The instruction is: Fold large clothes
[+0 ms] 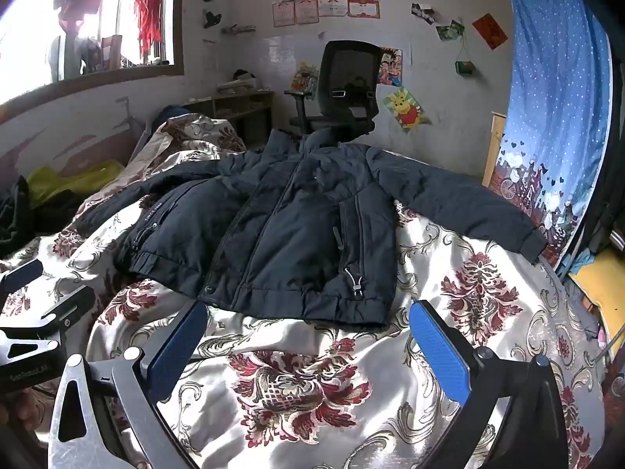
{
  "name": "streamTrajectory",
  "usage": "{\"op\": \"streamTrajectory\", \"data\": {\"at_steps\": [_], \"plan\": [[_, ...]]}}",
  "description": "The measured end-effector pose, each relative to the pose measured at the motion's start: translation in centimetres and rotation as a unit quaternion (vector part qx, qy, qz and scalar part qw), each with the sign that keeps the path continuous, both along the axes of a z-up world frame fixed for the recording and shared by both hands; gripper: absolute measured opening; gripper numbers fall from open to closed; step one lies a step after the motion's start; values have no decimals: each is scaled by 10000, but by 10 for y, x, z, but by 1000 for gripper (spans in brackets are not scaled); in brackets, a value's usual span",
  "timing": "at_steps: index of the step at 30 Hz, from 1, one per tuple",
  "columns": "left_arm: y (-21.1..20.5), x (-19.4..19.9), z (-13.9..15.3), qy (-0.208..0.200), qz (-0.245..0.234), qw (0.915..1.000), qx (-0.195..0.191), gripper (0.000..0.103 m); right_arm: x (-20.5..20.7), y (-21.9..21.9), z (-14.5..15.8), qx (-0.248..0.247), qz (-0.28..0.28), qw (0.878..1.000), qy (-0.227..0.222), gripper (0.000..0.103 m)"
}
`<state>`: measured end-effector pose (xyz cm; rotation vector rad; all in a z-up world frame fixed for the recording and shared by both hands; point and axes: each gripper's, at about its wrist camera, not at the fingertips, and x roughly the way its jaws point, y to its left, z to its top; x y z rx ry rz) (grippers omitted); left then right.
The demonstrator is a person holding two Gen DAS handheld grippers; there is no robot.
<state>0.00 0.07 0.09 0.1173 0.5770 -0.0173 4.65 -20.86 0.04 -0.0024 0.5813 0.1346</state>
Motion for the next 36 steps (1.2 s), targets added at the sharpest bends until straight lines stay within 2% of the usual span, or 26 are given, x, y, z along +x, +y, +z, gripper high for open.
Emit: {"op": "streamTrajectory", "data": {"at_steps": [36], "plan": [[2, -3, 0, 6, -16, 10000, 19, 102, 1, -1, -2, 8, 11, 10000, 24, 103]]}}
